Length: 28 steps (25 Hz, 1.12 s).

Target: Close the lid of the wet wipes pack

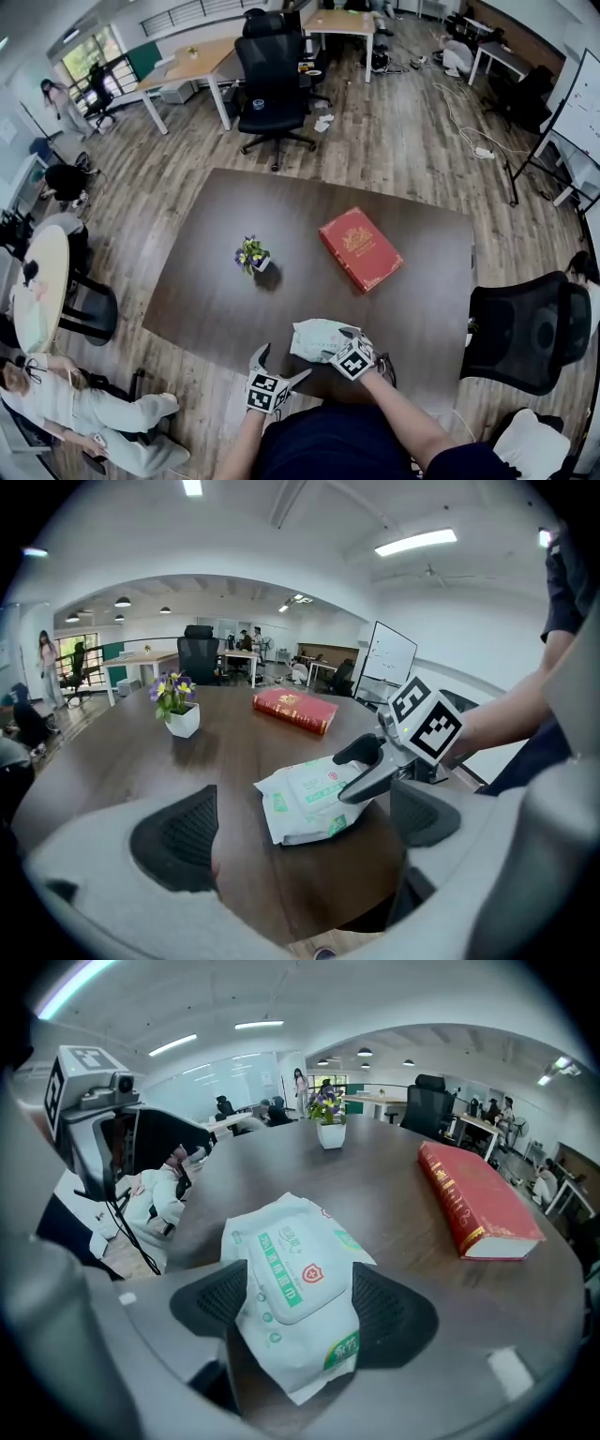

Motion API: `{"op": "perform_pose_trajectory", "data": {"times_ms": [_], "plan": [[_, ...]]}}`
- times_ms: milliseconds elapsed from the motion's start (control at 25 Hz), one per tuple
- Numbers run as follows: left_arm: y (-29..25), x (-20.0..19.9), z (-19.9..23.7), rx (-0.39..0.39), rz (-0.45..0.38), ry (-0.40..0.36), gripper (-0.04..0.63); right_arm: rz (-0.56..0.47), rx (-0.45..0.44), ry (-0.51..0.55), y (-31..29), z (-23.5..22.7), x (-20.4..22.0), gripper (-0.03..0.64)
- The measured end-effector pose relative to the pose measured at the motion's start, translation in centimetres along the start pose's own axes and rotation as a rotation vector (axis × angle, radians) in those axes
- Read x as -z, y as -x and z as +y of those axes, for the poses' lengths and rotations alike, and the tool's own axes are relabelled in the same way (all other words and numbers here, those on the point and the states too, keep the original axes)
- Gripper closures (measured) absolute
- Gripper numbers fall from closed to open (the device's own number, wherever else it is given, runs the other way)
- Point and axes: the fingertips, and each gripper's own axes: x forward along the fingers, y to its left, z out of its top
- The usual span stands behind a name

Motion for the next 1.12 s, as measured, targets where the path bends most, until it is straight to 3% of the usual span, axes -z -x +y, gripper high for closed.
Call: {"op": "perform_pose_trajectory", "data": {"times_ms": [160, 480, 720, 1120], "plan": [[1.5, -0.4, 0.3, -0.028, 0.003, -0.066, 0.027, -0.075, 0.005, -0.055, 3.0, -0.4, -0.8, 0.239], [2.7, -1.6, 0.3, -0.019, -0.025, -0.079, 0.028, -0.204, 0.059, -0.197, 10.5, -1.3, -0.1, 0.224], [3.2, -2.0, -0.1, -0.007, -0.013, -0.136, 0.028, -0.353, 0.072, -0.335, 15.8, -1.2, -0.2, 0.22], [4.5, -2.4, -0.3, 0.014, -0.052, -0.102, 0.041, -0.417, 0.114, -0.381, 20.4, -1.2, 0.4, 0.215]]}}
